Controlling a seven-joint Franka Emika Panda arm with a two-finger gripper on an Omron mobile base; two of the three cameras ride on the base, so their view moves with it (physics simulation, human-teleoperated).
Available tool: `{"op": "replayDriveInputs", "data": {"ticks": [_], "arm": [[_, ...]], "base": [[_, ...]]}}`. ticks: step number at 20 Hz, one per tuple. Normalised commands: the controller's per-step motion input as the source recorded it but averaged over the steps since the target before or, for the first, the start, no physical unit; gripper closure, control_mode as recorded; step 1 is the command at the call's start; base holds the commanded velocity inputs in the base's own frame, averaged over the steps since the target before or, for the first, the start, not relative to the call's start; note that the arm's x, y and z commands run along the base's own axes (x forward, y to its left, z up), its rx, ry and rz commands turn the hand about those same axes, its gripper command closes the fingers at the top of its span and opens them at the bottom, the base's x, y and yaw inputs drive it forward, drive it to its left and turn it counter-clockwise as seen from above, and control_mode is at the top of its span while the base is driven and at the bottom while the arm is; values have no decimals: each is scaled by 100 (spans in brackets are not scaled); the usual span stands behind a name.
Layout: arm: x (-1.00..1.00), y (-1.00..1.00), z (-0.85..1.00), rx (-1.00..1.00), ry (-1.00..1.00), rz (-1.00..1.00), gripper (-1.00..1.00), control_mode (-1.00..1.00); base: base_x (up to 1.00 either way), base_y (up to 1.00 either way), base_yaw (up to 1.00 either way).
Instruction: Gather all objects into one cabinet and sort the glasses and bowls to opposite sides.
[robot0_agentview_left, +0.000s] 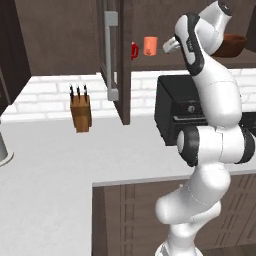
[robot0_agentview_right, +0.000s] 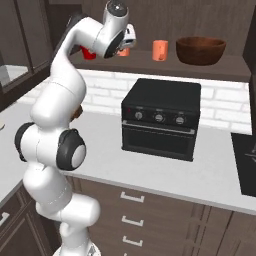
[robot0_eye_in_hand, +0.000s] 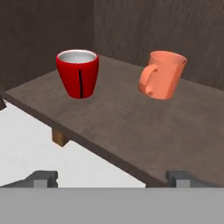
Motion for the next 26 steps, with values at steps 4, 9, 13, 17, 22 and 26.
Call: {"op": "replayDriveInputs", "data": {"ticks": [4, 9, 13, 17, 22, 26], "arm": [[-5, -95, 18, 0, -3, -17, -100, -100], [24, -96, 13, 0, 1, -23, -100, -100], [66, -63, 0, 0, 1, -19, -100, -100], [71, -36, 2, 0, 3, -10, -100, -100], [24, -41, 6, 1, 7, -7, -100, -100], [5, -19, 1, 9, 7, -3, -100, -100]], "base": [[0, 0, 0], [0, 0, 0], [0, 0, 0], [0, 0, 0], [0, 0, 0], [0, 0, 0]]}}
